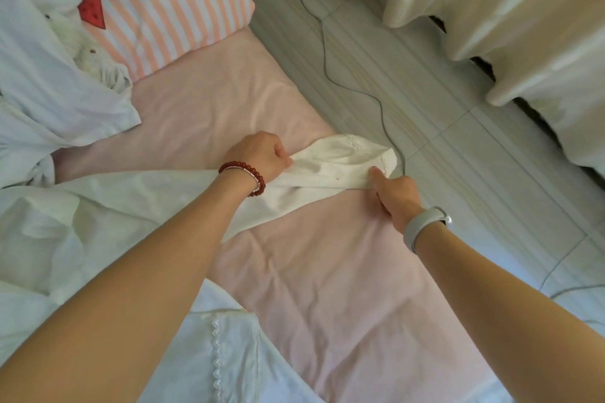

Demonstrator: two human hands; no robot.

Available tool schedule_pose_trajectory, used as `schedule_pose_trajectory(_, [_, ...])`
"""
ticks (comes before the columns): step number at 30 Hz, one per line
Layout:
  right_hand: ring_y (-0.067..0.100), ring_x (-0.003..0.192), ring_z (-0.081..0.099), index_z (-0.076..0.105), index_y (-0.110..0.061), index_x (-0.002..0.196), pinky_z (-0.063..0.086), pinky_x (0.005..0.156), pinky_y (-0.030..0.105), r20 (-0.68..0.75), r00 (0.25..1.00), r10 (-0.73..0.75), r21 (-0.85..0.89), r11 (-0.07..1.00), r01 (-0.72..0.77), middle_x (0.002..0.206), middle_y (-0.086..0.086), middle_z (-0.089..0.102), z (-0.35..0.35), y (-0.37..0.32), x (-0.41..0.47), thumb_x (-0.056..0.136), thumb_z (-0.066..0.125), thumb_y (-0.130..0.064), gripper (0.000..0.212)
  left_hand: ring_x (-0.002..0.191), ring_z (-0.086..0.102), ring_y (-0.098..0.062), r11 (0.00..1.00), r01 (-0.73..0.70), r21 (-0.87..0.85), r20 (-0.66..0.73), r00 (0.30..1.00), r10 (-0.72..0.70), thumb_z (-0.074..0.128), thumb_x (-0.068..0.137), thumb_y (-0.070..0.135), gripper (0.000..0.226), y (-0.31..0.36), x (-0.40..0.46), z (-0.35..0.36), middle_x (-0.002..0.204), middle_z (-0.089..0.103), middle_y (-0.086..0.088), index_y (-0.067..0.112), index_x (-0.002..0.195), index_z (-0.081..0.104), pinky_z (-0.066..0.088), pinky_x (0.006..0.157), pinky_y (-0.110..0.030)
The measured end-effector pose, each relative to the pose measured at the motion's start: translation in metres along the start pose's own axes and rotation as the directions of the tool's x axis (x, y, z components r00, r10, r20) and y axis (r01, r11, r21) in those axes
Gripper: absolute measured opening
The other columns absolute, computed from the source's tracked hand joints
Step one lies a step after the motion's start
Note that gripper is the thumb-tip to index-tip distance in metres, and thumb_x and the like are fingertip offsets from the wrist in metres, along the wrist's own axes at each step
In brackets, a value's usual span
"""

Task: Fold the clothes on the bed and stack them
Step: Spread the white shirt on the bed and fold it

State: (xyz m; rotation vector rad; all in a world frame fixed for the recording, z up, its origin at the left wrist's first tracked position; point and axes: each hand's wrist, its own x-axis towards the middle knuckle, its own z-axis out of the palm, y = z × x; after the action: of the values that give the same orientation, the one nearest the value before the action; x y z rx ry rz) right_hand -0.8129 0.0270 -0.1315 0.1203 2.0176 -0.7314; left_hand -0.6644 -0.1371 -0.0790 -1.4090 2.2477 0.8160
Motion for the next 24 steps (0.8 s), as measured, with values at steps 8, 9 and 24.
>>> schedule_pose_trajectory(8, [0.016, 0.056, 0.046, 0.054, -0.007, 0.08, 0.035, 0.048, 0.024, 0.078, 0.996, 0.031, 0.128, 0.991, -0.041, 0.072, 0.007, 0.054, 0.019, -0.039, 0.009, 0.083, 0.057, -0.01, 0.005, 0.085, 0.056, -0.019, 0.989, -0.114, -0.089, 0.03, 0.993, 0.117, 0.053, 0.091, 0.038, 0.021, -0.013, 0.007, -0.024, 0.083, 0.056, 0.006, 0.018, 0.095, 0.053, 0.035, 0.069, -0.027])
schedule_pose_trajectory(9, [0.017, 0.054, 0.048, 0.052, -0.007, 0.071, 0.035, 0.047, 0.025, 0.029, 1.0, -0.004, 0.182, 0.983, -0.002, 0.067, 0.008, 0.054, 0.019, -0.043, 0.008, 0.084, 0.051, -0.007, 0.013, 0.081, 0.055, -0.015, 0.989, -0.107, -0.102, 0.035, 0.993, 0.111, 0.056, 0.086, 0.046, 0.028, -0.016, 0.006, -0.025, 0.083, 0.053, 0.008, 0.022, 0.096, 0.048, 0.036, 0.068, -0.028])
schedule_pose_trajectory(24, [0.018, 0.065, 0.053, 0.052, -0.006, 0.098, 0.048, 0.054, 0.025, 0.137, 0.99, 0.046, 0.385, 0.918, -0.096, 0.082, 0.008, 0.052, 0.021, -0.052, -0.006, 0.092, 0.053, -0.023, 0.018, 0.086, 0.056, -0.024, 0.988, -0.071, -0.138, -0.254, 0.967, 0.034, 0.065, 0.08, 0.023, 0.015, -0.014, 0.01, -0.023, 0.079, 0.051, 0.008, 0.021, 0.081, 0.051, 0.044, 0.081, -0.035])
